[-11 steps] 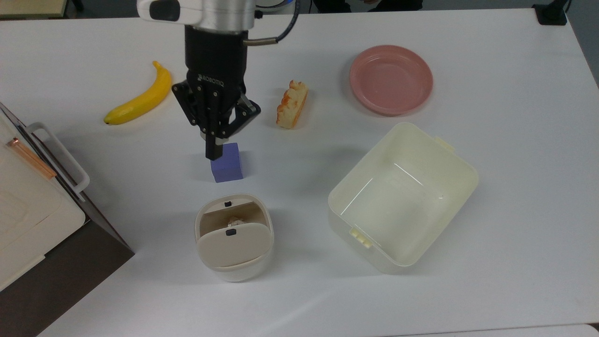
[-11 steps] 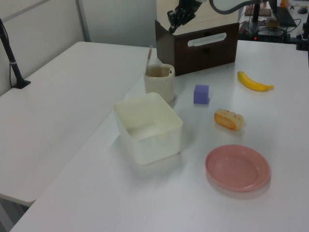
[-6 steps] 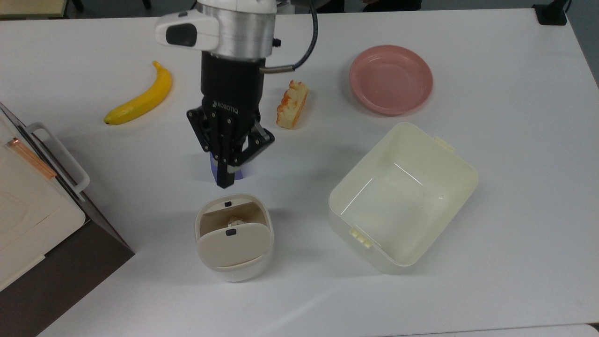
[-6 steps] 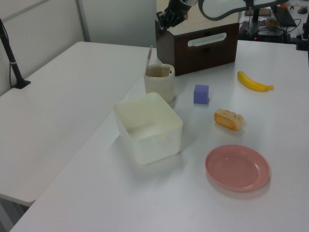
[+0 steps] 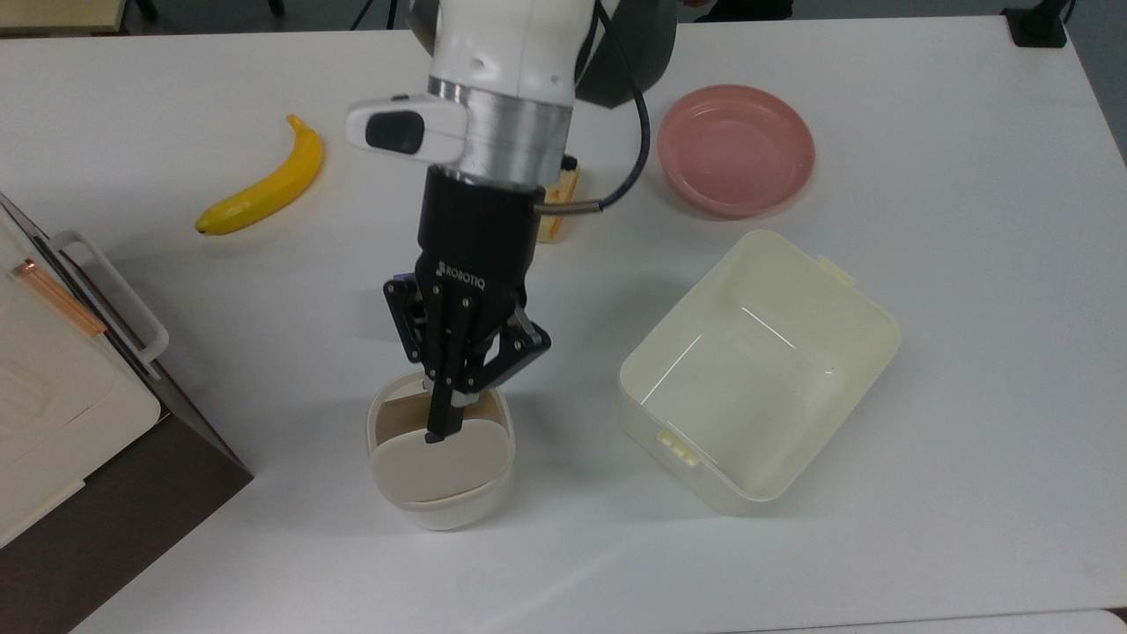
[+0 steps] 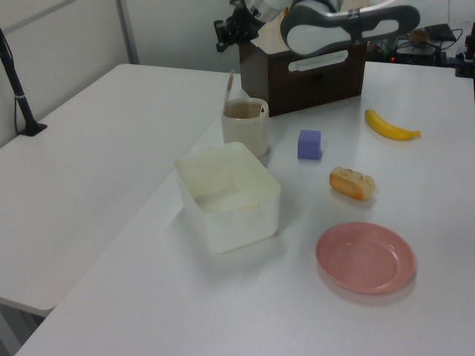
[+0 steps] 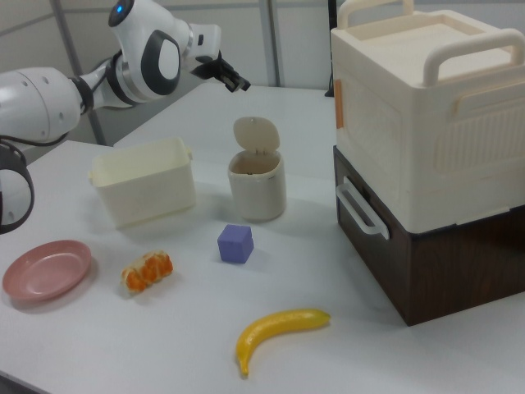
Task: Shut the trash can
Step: 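Push the raised lid forward and down onto the trash can rim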
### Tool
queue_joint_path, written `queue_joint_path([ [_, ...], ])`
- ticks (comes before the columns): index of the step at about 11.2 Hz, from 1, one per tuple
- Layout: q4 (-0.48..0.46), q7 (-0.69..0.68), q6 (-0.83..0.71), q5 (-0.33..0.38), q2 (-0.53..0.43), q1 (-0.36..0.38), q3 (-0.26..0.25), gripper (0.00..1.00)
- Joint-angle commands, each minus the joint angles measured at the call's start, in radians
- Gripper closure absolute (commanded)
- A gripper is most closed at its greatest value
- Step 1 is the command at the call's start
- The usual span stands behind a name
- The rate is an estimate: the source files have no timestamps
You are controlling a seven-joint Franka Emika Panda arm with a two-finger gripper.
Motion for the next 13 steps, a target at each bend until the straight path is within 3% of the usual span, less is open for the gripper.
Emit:
queue_joint_path([
  [1, 0.027, 0.036, 0.017, -0.054, 0.05, 0.004, -0.019, 1.0],
  [3, -0.008, 0.035, 0.011, -0.103, 0.05, 0.005, -0.012, 1.0],
  [7, -0.048, 0.006, -0.006, -0.136, 0.037, 0.008, -0.011, 1.0],
  [13, -0.083, -0.206, -0.266, -0.119, -0.012, 0.012, 0.018, 1.0],
])
